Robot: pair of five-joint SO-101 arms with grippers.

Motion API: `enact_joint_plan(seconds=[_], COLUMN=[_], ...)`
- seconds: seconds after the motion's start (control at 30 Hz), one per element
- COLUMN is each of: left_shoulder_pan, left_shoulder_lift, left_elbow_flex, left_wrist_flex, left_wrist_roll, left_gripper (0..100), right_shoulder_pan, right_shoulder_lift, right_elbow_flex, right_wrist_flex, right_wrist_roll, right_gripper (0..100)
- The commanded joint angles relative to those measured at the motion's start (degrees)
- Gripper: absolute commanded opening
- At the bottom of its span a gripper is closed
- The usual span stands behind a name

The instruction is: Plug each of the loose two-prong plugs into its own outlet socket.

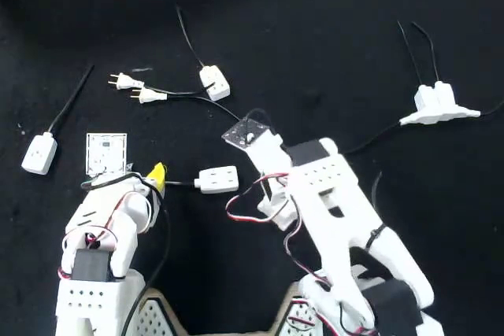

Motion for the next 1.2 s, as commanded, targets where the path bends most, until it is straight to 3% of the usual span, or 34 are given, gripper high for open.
enact_joint_plan(seconds=[0.0,0.53,0.93,1.17], left_shoulder_pan=[-0.66,-0.75,-0.84,-0.92], left_shoulder_lift=[-0.44,-0.44,-0.44,-0.44], left_elbow_flex=[-1.27,-1.27,-1.36,-1.36], left_wrist_flex=[-0.79,-0.79,-0.79,-0.79], left_wrist_roll=[0.09,0.09,0.00,0.00], left_gripper=[19,19,19,19], right_shoulder_pan=[1.67,0.62,0.62,0.97], right_shoulder_lift=[0.31,0.31,0.31,0.31], right_elbow_flex=[-2.86,2.42,3.56,8.75], right_wrist_flex=[-2.55,-3.96,-4.40,-12.48], right_wrist_roll=[7.74,25.41,26.55,26.37], right_gripper=[1.1,1.1,7.0,6.3])
